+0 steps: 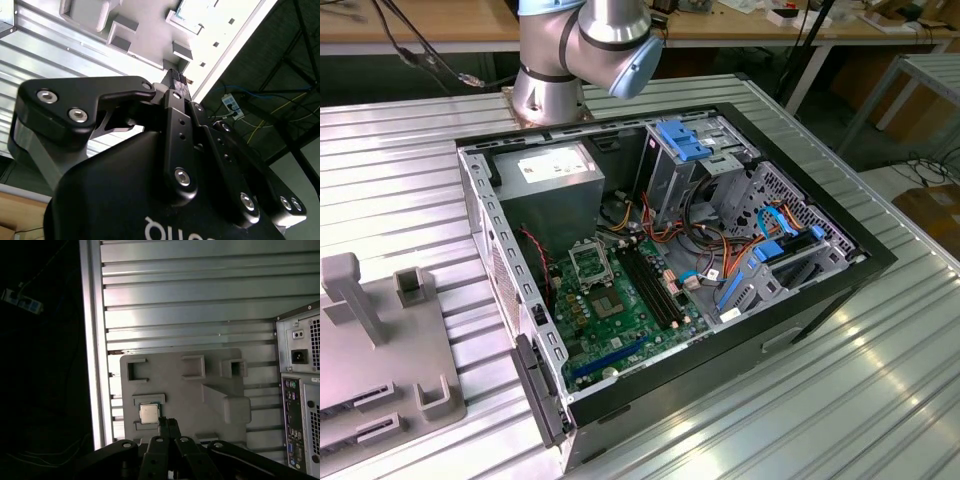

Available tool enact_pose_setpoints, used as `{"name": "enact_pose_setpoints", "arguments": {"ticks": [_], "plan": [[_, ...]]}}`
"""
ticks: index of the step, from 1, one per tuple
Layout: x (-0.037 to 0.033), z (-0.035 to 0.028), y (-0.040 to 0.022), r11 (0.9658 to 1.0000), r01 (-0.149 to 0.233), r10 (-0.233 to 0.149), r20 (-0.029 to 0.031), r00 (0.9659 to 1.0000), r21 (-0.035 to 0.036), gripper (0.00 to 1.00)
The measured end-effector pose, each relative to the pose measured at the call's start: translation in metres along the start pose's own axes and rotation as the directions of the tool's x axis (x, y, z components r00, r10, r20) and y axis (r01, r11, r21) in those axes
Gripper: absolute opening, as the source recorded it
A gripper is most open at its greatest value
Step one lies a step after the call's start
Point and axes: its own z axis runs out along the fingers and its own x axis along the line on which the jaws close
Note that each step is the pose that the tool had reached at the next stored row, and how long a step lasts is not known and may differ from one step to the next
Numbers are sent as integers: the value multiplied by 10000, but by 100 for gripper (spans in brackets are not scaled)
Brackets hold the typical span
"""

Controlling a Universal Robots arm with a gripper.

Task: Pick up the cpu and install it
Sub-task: 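Pick up the cpu and move it towards the insertion slot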

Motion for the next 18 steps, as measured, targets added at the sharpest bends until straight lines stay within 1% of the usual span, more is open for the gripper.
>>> {"name": "enact_pose_setpoints", "arguments": {"ticks": [9, 10, 11, 18], "plan": [[0, 0, 0, 10000, 42, -42, -2, 10000, 0, 11], [0, 0, 0, 10000, 43, -43, -2, 10000, 0, 11], [0, 0, 0, 10000, 45, -45, -2, 10000, 0, 17], [0, 0, 0, 10000, 52, -52, -2, 10000, 0, 17]]}}
